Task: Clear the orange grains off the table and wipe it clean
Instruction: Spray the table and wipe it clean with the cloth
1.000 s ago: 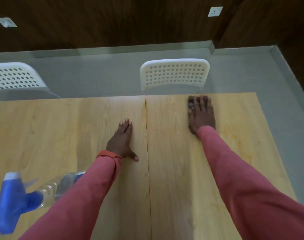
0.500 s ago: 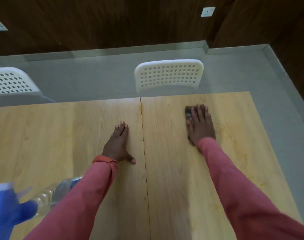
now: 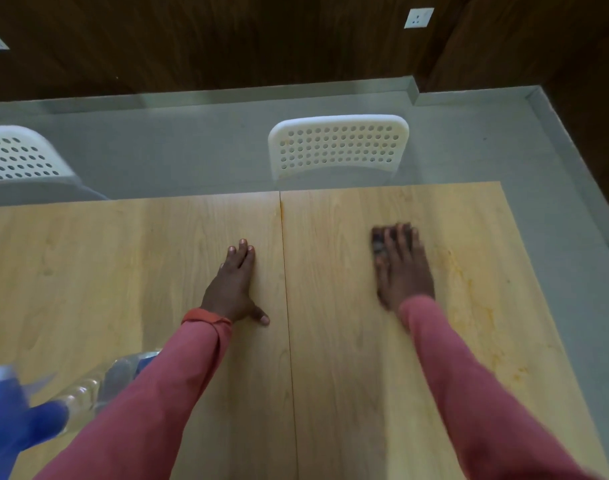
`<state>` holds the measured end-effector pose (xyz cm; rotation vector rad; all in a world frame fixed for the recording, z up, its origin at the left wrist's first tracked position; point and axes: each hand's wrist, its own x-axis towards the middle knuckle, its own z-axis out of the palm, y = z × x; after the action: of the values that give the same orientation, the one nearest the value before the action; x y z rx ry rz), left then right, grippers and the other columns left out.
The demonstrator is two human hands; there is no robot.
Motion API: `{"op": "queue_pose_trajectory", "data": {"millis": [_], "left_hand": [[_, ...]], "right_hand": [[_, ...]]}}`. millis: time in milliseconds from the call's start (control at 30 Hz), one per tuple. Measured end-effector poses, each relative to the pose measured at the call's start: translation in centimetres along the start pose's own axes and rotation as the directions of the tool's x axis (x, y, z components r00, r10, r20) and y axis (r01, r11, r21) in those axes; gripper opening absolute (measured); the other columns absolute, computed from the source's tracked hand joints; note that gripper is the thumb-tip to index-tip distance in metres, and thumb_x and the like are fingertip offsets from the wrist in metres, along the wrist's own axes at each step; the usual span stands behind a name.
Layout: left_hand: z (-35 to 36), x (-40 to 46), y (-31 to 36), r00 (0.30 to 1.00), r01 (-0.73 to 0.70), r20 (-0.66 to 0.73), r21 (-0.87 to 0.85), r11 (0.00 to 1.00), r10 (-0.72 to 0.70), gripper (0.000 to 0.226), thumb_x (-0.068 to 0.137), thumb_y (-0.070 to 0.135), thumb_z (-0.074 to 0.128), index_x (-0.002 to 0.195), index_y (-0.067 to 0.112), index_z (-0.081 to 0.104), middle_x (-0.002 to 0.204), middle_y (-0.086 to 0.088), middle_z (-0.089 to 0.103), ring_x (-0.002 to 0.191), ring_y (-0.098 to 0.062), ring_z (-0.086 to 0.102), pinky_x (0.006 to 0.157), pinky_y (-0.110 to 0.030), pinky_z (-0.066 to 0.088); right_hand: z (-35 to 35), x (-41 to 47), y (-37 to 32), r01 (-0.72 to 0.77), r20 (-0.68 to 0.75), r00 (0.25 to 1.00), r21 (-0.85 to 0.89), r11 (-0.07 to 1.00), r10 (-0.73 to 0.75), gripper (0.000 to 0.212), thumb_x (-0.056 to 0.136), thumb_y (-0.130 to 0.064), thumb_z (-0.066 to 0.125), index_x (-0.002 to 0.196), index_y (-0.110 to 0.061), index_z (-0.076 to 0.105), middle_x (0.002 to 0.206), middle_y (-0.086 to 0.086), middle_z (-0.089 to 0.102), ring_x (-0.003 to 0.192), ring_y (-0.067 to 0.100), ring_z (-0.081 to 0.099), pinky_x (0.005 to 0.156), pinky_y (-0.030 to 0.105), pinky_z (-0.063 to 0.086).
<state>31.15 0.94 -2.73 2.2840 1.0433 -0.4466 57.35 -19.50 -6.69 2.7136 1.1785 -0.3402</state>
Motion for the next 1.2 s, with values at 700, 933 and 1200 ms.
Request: {"op": "queue_pose_trajectory", "data": {"millis": [700, 933, 1200], "left_hand": [[-0.2, -0.4, 0.5, 1.0, 0.003, -0.004, 0.002, 1.0, -0.003, 0.145, 0.051, 0.033, 0.094, 0.154, 0.013, -0.005, 0.161, 0.002, -0.017, 0.148, -0.018, -0.013, 0.122, -0.037, 0.007], [-0.3, -0.4, 1.6, 0.999, 0.01, 0.032, 0.071, 0.997, -0.013, 0.139, 0.058, 0.029, 0.091, 0.153, 0.01, -0.008, 0.16, -0.003, -0.02, 0.148, -0.022, -0.013, 0.122, -0.037, 0.007], [1.4, 2.0, 9.5, 0.975, -0.219, 0.059, 0.092, 0.971, 0.215, 0.122, 0.073, 0.042, 0.081, 0.154, 0.012, -0.005, 0.161, 0.0, -0.016, 0.149, -0.018, -0.009, 0.12, -0.031, 0.008]], "right_hand": [[-3.8, 9.1, -6.1, 0.036, -0.076, 0.997, 0.07, 0.997, -0.03, 0.066, 0.101, -0.047, 0.002, 0.16, -0.02, -0.006, 0.167, 0.009, -0.009, 0.153, 0.031, -0.013, 0.125, 0.049, 0.002], [-1.1, -3.9, -11.9, 0.469, -0.043, 0.883, 0.058, 0.881, -0.467, 0.062, 0.105, -0.047, 0.014, 0.16, -0.021, 0.001, 0.167, 0.004, -0.011, 0.152, 0.026, -0.02, 0.125, 0.041, -0.006], [0.4, -1.9, 5.3, -0.221, 0.025, 0.975, 0.206, 0.953, 0.22, 0.063, 0.104, -0.04, 0.02, 0.159, -0.01, 0.02, 0.167, 0.014, 0.005, 0.154, 0.035, -0.001, 0.124, 0.045, 0.006]]}}
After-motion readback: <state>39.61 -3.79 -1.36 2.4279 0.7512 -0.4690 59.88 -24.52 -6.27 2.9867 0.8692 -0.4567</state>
